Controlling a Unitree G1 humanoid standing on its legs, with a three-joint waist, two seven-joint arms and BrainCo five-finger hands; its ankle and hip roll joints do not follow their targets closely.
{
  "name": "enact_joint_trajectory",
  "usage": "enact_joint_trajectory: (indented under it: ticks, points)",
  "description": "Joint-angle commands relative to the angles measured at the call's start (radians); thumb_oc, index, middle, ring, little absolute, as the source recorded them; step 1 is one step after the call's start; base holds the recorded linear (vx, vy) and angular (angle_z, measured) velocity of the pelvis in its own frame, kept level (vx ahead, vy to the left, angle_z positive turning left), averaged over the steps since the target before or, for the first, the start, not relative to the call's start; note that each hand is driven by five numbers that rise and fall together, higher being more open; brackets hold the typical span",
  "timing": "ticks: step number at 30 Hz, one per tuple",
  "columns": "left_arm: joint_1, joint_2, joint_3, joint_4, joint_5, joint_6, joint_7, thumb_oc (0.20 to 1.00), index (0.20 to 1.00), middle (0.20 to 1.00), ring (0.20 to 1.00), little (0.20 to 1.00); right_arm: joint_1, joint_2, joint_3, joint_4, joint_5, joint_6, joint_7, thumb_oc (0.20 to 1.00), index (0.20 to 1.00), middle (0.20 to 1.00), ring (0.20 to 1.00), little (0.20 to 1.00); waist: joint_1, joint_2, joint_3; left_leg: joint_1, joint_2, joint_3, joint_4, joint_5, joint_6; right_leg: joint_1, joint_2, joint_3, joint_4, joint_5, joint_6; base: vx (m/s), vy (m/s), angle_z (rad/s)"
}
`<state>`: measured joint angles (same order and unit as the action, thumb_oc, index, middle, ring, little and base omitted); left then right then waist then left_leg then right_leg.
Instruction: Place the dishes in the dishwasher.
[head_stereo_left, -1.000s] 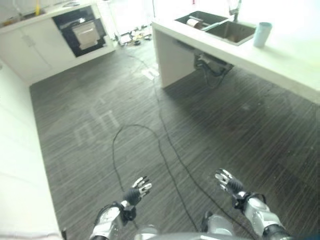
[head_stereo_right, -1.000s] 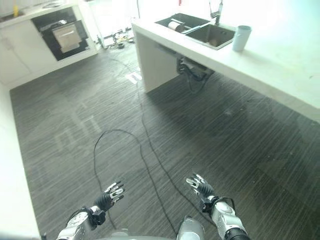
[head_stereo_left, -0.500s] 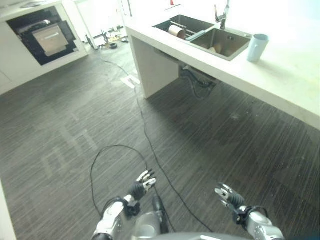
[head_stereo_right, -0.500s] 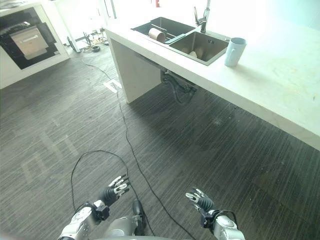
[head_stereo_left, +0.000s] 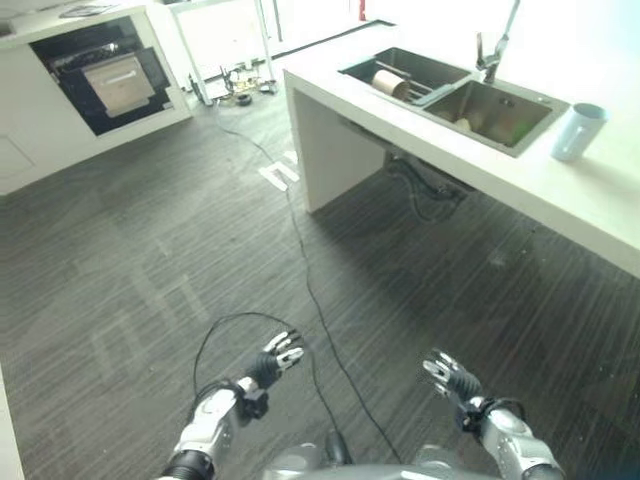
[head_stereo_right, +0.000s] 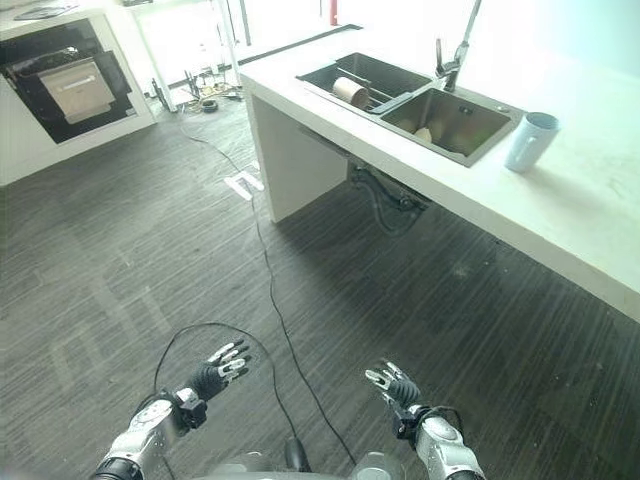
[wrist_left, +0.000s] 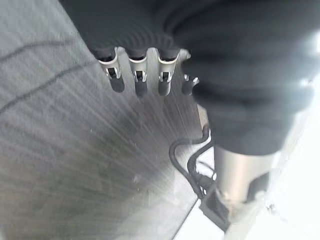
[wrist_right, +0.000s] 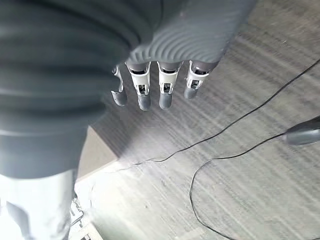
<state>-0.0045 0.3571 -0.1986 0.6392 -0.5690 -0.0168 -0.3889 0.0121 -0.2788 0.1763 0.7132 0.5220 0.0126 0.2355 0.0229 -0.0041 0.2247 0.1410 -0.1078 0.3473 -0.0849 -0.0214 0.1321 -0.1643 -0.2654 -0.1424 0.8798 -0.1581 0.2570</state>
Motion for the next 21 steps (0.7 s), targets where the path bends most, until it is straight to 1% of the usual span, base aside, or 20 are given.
enact_joint_trajectory:
  ticks: [1, 2, 3, 4, 6, 7, 8, 9, 10, 11, 12, 13, 14, 15, 16, 18, 19, 20, 21]
  points:
    - [-0.015, 0.004, -0.019, -0.078, 0.001, -0.022, -0.001, 1.000, 1.000, 1.000, 1.000, 1.000, 0.007, -0.027, -0.023, -0.045, 0.030, -0.035, 0.010, 1.000, 1.000, 1.000, 1.000, 1.000, -0.013, 0.013, -0.021, -0.058, 0.083, -0.015, 0.079, -0.060, -0.105, 0.174, 0.141, -0.149, -0.565, 0.054, -0.090, 0.23, -0.016, 0.80]
    - [-0.018, -0.001, -0.032, -0.071, 0.012, -0.030, 0.007, 1.000, 1.000, 1.000, 1.000, 1.000, 0.008, -0.029, -0.026, -0.028, 0.048, -0.042, 0.025, 1.000, 1.000, 1.000, 1.000, 1.000, -0.023, 0.023, -0.019, -0.038, 0.091, -0.019, 0.068, -0.058, -0.102, 0.137, 0.116, -0.140, -0.680, 0.139, -0.085, 0.26, -0.019, 0.77]
    - [-0.018, -0.002, -0.038, -0.062, 0.004, -0.033, 0.006, 1.000, 1.000, 1.000, 1.000, 1.000, 0.005, -0.022, -0.023, -0.010, 0.048, -0.055, 0.034, 1.000, 1.000, 1.000, 1.000, 1.000, -0.027, 0.021, -0.015, -0.011, 0.084, -0.022, 0.056, -0.081, -0.093, 0.094, 0.082, -0.135, -0.705, 0.205, -0.059, 0.35, -0.023, 0.34]
    - [-0.013, -0.003, -0.041, -0.051, 0.004, -0.043, -0.001, 1.000, 1.000, 1.000, 1.000, 1.000, -0.002, -0.012, -0.020, -0.001, 0.043, -0.061, 0.032, 1.000, 1.000, 1.000, 1.000, 1.000, -0.024, 0.022, -0.013, 0.027, 0.082, -0.020, 0.039, -0.121, -0.088, 0.054, 0.034, -0.152, -0.717, 0.257, -0.031, 0.33, -0.021, 0.15]
    - [-0.008, -0.004, -0.042, -0.042, 0.013, -0.060, -0.019, 1.000, 1.000, 1.000, 1.000, 1.000, -0.009, -0.004, -0.025, 0.005, 0.047, -0.063, 0.028, 1.000, 1.000, 1.000, 1.000, 1.000, -0.017, 0.020, -0.006, 0.052, 0.077, -0.008, 0.039, -0.157, -0.077, 0.028, -0.009, -0.185, -0.727, 0.300, -0.016, 0.28, -0.025, 0.14]
    - [-0.006, -0.007, -0.042, -0.033, 0.022, -0.070, -0.031, 1.000, 1.000, 1.000, 1.000, 1.000, -0.013, -0.003, -0.030, 0.008, 0.049, -0.064, 0.030, 1.000, 1.000, 1.000, 1.000, 1.000, -0.011, 0.019, -0.002, 0.061, 0.074, -0.002, 0.054, -0.180, -0.071, 0.031, -0.024, -0.212, -0.732, 0.305, -0.013, 0.35, -0.073, 0.17]
    - [-0.003, -0.008, -0.040, -0.029, 0.028, -0.077, -0.041, 1.000, 1.000, 1.000, 1.000, 1.000, -0.010, -0.009, -0.031, 0.003, 0.053, -0.065, 0.035, 1.000, 1.000, 1.000, 1.000, 1.000, -0.007, 0.016, 0.000, 0.057, 0.067, 0.001, 0.096, -0.202, -0.068, 0.042, -0.028, -0.229, -0.736, 0.296, -0.018, 0.36, -0.099, 0.11]
    - [-0.002, -0.007, -0.040, -0.027, 0.028, -0.080, -0.043, 1.000, 1.000, 1.000, 1.000, 1.000, -0.008, -0.013, -0.031, -0.003, 0.056, -0.064, 0.034, 1.000, 1.000, 1.000, 1.000, 1.000, -0.007, 0.015, 0.000, 0.053, 0.064, 0.000, 0.120, -0.212, -0.067, 0.049, -0.028, -0.232, -0.738, 0.289, -0.020, 0.36, -0.133, 0.24]
    - [-0.001, -0.005, -0.043, -0.026, 0.022, -0.077, -0.043, 1.000, 1.000, 1.000, 1.000, 1.000, -0.006, -0.017, -0.029, -0.009, 0.063, -0.060, 0.028, 1.000, 1.000, 1.000, 1.000, 1.000, -0.010, 0.012, -0.003, 0.044, 0.062, -0.009, 0.164, -0.225, -0.066, 0.051, -0.017, -0.216, -0.738, 0.277, -0.027, 0.50, -0.227, 0.50]
    - [0.002, -0.011, -0.048, -0.018, 0.009, -0.076, -0.039, 1.000, 1.000, 1.000, 1.000, 1.000, -0.015, -0.021, -0.017, -0.003, 0.082, -0.053, 0.013, 1.000, 1.000, 1.000, 1.000, 1.000, -0.013, 0.005, -0.013, 0.030, 0.067, -0.030, 0.245, -0.249, -0.075, 0.071, 0.019, -0.182, -0.743, 0.243, -0.043, 0.69, -0.315, 0.63]
    - [0.014, -0.023, -0.044, -0.021, -0.005, -0.074, -0.042, 1.000, 1.000, 1.000, 1.000, 1.000, -0.032, -0.025, -0.003, 0.005, 0.085, -0.048, 0.011, 1.000, 1.000, 1.000, 1.000, 1.000, -0.004, 0.000, -0.029, 0.024, 0.077, -0.041, 0.314, -0.274, -0.092, 0.108, 0.052, -0.175, -0.753, 0.208, -0.066, 0.60, -0.280, 0.47]
    - [0.016, -0.024, -0.043, -0.022, -0.005, -0.074, -0.042, 1.000, 1.000, 1.000, 1.000, 1.000, -0.034, -0.026, -0.003, 0.005, 0.084, -0.046, 0.011, 1.000, 1.000, 1.000, 1.000, 1.000, -0.002, -0.001, -0.031, 0.021, 0.078, -0.044, 0.326, -0.278, -0.096, 0.113, 0.057, -0.175, -0.755, 0.204, -0.070, 0.35, -0.200, 0.02]
    - [0.018, -0.028, -0.038, -0.025, -0.003, -0.074, -0.038, 1.000, 1.000, 1.000, 1.000, 1.000, -0.039, -0.028, -0.001, 0.003, 0.081, -0.040, 0.014, 1.000, 1.000, 1.000, 1.000, 1.000, 0.003, -0.015, -0.037, 0.000, 0.072, -0.044, 0.361, -0.271, -0.103, 0.121, 0.058, -0.180, -0.765, 0.206, -0.091, 0.26, -0.150, -0.50]
    - [0.016, -0.038, -0.028, -0.022, -0.016, -0.071, -0.032, 1.000, 1.000, 1.000, 1.000, 1.000, -0.045, -0.040, 0.006, 0.000, 0.070, -0.029, 0.028, 1.000, 1.000, 1.000, 1.000, 1.000, 0.008, -0.021, -0.050, -0.030, 0.089, -0.049, 0.468, -0.264, -0.126, 0.146, 0.074, -0.186, -0.768, 0.175, -0.120, 0.39, -0.191, -0.63]
    - [0.017, -0.046, -0.020, -0.015, -0.025, -0.074, -0.032, 1.000, 1.000, 1.000, 1.000, 1.000, -0.047, -0.054, 0.012, -0.005, 0.051, -0.020, 0.028, 1.000, 1.000, 1.000, 1.000, 1.000, 0.008, -0.021, -0.056, -0.077, 0.114, -0.058, 0.592, -0.214, -0.155, 0.171, 0.094, -0.183, -0.775, 0.141, -0.153, 0.41, -0.151, -0.52]
    - [0.015, -0.057, -0.014, -0.011, -0.027, -0.068, -0.037, 1.000, 1.000, 1.000, 1.000, 1.000, -0.048, -0.065, 0.012, 0.000, 0.055, -0.014, 0.019, 1.000, 1.000, 1.000, 1.000, 1.000, 0.004, -0.020, -0.055, -0.143, 0.147, -0.072, 0.729, -0.157, -0.178, 0.195, 0.116, -0.173, -0.780, 0.113, -0.189, 0.24, -0.072, -0.29]
    - [0.010, -0.062, -0.012, -0.009, -0.025, -0.066, -0.040, 1.000, 1.000, 1.000, 1.000, 1.000, -0.045, -0.070, 0.006, 0.001, 0.058, -0.012, 0.021, 1.000, 1.000, 1.000, 1.000, 1.000, 0.000, -0.020, -0.050, -0.181, 0.159, -0.087, 0.765, -0.146, -0.178, 0.204, 0.127, -0.161, -0.780, 0.103, -0.202, 0.18, -0.017, -0.34]
    - [0.006, -0.065, -0.012, -0.010, -0.020, -0.066, -0.042, 1.000, 1.000, 1.000, 1.000, 1.000, -0.044, -0.072, 0.000, 0.005, 0.056, -0.014, 0.027, 1.000, 1.000, 1.000, 1.000, 1.000, -0.001, -0.017, -0.044, -0.203, 0.159, -0.102, 0.752, -0.142, -0.175, 0.216, 0.139, -0.145, -0.780, 0.096, -0.207, 0.17, 0.019, -0.21]
    - [0.005, -0.066, -0.012, -0.013, -0.019, -0.067, -0.039, 1.000, 1.000, 1.000, 1.000, 1.000, -0.046, -0.070, -0.001, 0.010, 0.048, -0.015, 0.033, 1.000, 1.000, 1.000, 1.000, 1.000, 0.000, -0.014, -0.038, -0.202, 0.155, -0.105, 0.714, -0.144, -0.170, 0.227, 0.146, -0.133, -0.781, 0.091, -0.206, 0.18, 0.044, -0.13]
